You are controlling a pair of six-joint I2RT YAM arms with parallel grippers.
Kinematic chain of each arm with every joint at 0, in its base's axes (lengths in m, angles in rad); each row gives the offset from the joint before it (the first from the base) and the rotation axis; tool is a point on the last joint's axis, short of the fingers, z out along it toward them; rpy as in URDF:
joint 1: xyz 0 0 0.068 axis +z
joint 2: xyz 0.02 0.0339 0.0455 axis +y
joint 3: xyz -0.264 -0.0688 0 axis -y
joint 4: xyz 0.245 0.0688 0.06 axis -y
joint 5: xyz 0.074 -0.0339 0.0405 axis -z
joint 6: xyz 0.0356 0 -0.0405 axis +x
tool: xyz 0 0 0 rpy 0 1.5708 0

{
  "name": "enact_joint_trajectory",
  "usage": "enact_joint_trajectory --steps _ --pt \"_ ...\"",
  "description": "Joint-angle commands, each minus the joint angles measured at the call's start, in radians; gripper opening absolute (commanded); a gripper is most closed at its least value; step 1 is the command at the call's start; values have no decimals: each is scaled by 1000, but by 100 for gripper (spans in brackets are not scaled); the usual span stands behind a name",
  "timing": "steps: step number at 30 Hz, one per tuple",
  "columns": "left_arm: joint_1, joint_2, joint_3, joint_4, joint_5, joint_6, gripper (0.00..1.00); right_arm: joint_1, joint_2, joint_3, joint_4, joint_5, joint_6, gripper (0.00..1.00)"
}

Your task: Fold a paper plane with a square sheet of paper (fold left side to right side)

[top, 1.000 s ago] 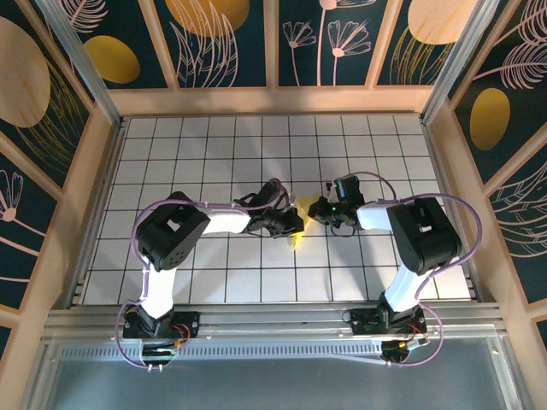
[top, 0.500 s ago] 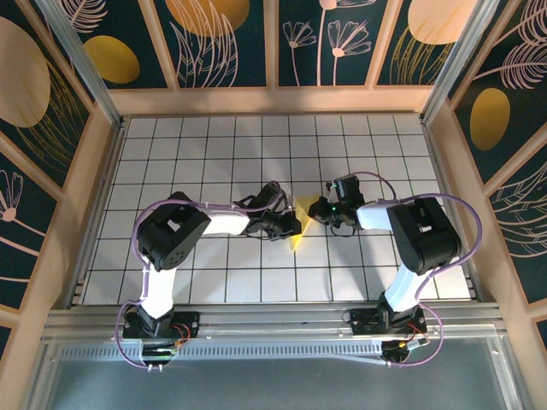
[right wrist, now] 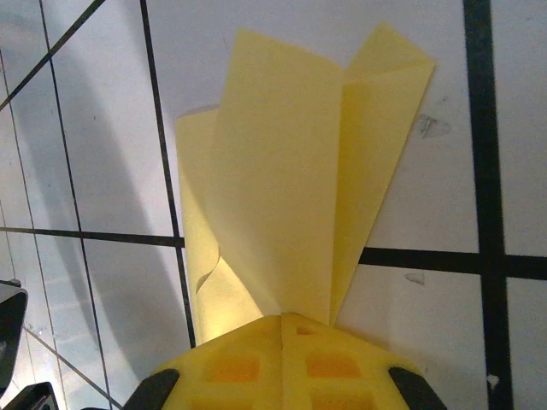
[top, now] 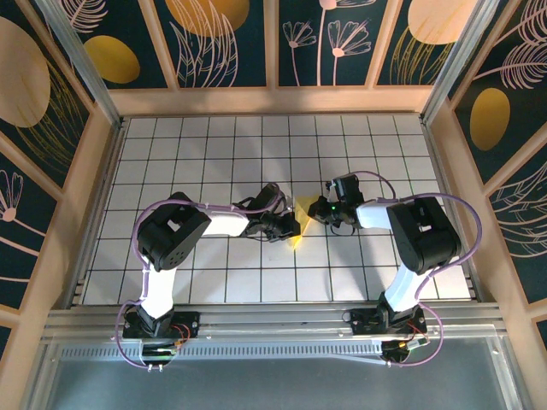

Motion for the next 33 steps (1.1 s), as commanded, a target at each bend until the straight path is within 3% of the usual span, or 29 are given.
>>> enact_joint_trajectory --steps 1,10,25,33 --pt "-4 15 -36 -79 -57 -2 0 12 -43 30 -96 -4 -42 0" --pt "-5 20 -26 -118 -95 18 0 15 -148 -41 -28 -41 -57 0" --pt "-9 30 -12 -161 -126 27 0 66 -55 -97 125 -61 -6 0" --pt "-10 31 -8 -175 -136 26 0 54 -16 -46 96 -31 -56 0"
